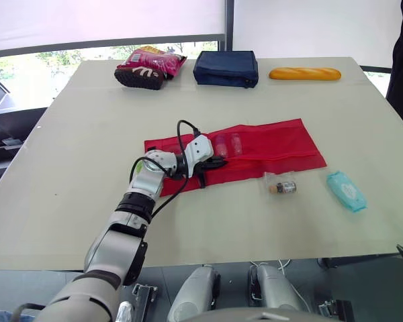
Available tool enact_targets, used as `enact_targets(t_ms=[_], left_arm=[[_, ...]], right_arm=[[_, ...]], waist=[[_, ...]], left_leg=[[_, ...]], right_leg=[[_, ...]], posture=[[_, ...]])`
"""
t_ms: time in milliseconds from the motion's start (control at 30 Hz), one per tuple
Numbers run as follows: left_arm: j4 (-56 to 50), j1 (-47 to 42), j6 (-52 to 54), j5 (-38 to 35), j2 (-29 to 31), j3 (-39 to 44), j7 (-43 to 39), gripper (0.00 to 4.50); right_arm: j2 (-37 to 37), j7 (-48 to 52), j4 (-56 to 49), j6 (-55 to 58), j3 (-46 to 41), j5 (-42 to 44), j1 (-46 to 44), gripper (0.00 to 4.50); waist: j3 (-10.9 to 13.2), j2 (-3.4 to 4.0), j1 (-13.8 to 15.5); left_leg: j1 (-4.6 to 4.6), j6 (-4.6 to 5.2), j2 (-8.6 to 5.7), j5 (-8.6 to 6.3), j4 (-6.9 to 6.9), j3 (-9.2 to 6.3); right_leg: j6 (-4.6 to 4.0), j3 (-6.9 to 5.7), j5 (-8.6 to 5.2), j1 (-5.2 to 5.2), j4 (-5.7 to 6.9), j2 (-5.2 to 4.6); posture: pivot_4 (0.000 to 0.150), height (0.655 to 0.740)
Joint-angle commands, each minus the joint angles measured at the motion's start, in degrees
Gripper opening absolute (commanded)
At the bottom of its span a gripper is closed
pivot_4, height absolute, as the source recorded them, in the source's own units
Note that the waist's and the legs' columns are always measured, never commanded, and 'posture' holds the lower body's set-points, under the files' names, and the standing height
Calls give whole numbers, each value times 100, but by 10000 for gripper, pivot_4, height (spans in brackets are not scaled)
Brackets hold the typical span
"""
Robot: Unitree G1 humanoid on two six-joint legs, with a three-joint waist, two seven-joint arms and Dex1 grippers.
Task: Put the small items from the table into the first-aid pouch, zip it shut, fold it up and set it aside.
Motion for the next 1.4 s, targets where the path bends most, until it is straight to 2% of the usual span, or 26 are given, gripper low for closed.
enact_targets(t_ms=[33, 200, 400, 567, 733, 900, 1033, 1233, 1400], left_arm=[[-32, -123, -70, 13, 67, 87, -30, 0], [-72, -102, -59, 7, 73, 88, -36, 0], [-90, -133, -88, 6, 62, 78, -44, 0], [-216, -111, -149, -34, 56, 49, -165, 0], [-322, -63, -146, -31, 37, 49, -190, 0], [-406, -35, -143, -3, 34, 45, -153, 0], [-467, -8, -137, 9, 48, 48, -123, 0], [-510, 2, -107, 16, 79, 62, -60, 0], [-518, -15, -85, 22, 63, 56, -20, 0]], right_arm=[[-171, -83, -27, -104, -87, 120, 14, 44845], [-566, -263, 12, -25, 286, -39, -245, 44845], [-1455, -348, 513, -77, 1465, -1182, -1088, 44845], [-2497, -142, 1595, -174, 3363, -2110, -2690, 44845], [-2779, 268, 2743, -520, 5134, -2932, -4416, 44845], [-2588, 655, 3767, -879, 6425, -3615, -5929, 44845], [-2347, 903, 4449, -1146, 7032, -3975, -6748, 44845], [-1998, 1085, 5304, -1523, 7573, -4416, -7496, 44845], [-1805, 1158, 5617, -1756, 7724, -4585, -7731, 44845]], waist=[[0, 0, 2], [1, -2, 3], [4, -8, 4], [9, -16, -12], [11, -15, 30], [12, -13, 8], [12, -14, 1], [12, -12, -6], [12, -12, -7]], left_leg=[[0, 0, 0, 0, 0, 0], [-2, 0, 0, 0, 0, 0], [-2, 0, 0, 1, 2, 3], [3, -18, -1, 12, 17, 16], [-6, -23, 0, 15, 22, 2], [-11, -20, -2, 13, 35, 2], [-12, -20, -2, 13, 44, 2], [-13, -21, -4, 13, 47, 1], [-13, -21, -7, 13, 47, 1]], right_leg=[[0, 0, 0, 0, 0, 0], [0, -1, 0, 0, -2, -1], [-5, -3, 4, 1, -4, -1], [-19, 7, 16, 9, -5, 0], [-23, -12, 17, 9, -3, 1], [-23, -12, 18, 9, -7, 0], [-23, -13, 19, 9, -1, 0], [-25, -12, 20, 6, 7, -1], [-26, -9, 20, 1, 19, -2]], posture=[[1500, 7390], [1500, 7390], [1500, 7390], [1500, 7390], [1500, 7390], [1500, 7390], [1500, 7390], [1500, 7390], [1500, 7390]])
